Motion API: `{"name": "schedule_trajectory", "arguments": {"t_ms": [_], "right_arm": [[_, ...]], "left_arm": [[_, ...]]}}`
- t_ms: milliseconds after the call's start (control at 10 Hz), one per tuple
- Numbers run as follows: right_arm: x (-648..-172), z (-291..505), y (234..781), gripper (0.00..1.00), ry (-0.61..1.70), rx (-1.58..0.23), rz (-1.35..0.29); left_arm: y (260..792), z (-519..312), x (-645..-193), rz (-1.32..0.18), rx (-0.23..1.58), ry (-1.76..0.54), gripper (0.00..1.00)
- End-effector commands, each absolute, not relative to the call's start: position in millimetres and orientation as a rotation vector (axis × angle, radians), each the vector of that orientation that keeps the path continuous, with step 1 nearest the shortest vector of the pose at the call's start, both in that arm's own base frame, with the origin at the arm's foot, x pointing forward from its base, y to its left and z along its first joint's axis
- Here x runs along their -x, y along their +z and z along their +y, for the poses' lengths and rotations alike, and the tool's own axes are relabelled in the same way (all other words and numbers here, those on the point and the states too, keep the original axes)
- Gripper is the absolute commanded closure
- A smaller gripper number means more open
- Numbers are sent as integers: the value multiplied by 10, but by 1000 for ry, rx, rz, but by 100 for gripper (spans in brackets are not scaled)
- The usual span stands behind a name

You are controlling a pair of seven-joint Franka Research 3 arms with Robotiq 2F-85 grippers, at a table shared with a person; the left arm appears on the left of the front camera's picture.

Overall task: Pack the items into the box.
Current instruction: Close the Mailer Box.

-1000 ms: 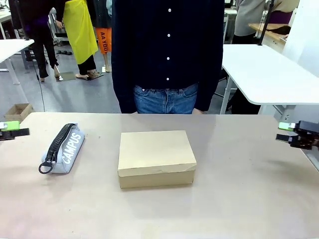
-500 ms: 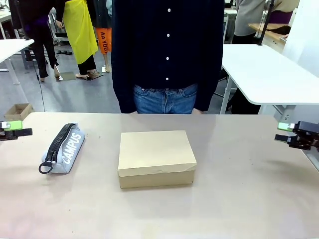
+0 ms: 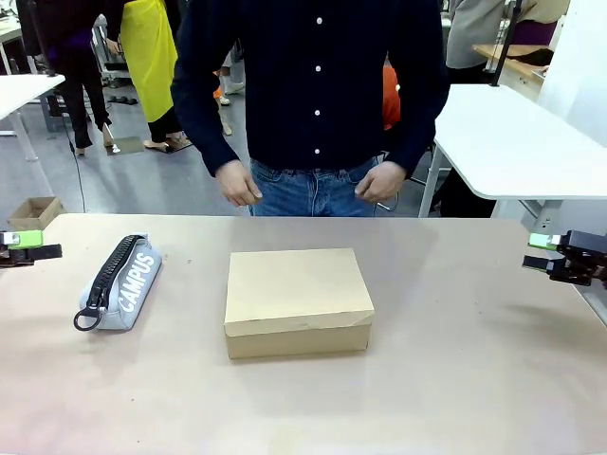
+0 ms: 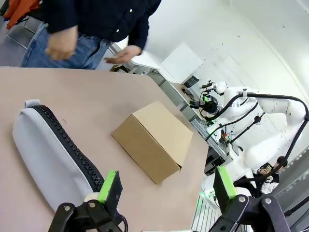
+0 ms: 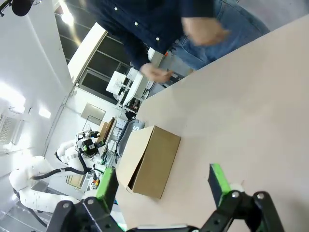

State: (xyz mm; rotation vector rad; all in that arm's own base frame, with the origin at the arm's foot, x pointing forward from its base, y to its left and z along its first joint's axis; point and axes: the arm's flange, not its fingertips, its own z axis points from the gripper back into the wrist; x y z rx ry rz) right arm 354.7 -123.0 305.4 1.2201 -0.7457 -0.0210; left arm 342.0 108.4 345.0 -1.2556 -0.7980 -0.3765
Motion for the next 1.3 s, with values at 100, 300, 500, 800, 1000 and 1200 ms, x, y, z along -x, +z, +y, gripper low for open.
{"name": "schedule_trajectory", "arguments": {"t_ms": [100, 300, 500, 800, 1000, 1200], "right_arm": [[-3558, -1213, 3092, 0, -12, -1199, -747], [-3558, -1213, 3092, 0, -12, -1199, -747], [-3558, -1213, 3092, 0, -12, -1199, -747], [-3558, -1213, 3092, 0, -12, -1199, -747], [-3558, -1213, 3092, 0, -12, -1199, -747], [-3558, -1213, 3092, 0, -12, -1199, -747]], "left_arm": [[3459, 1093, -3400, -809, 1251, -394, 0], [3459, 1093, -3400, -809, 1251, -394, 0], [3459, 1093, -3400, -809, 1251, -394, 0], [3459, 1093, -3400, -809, 1251, -394, 0], [3459, 1093, -3400, -809, 1251, -394, 0], [3459, 1093, -3400, -809, 1251, -394, 0]]}}
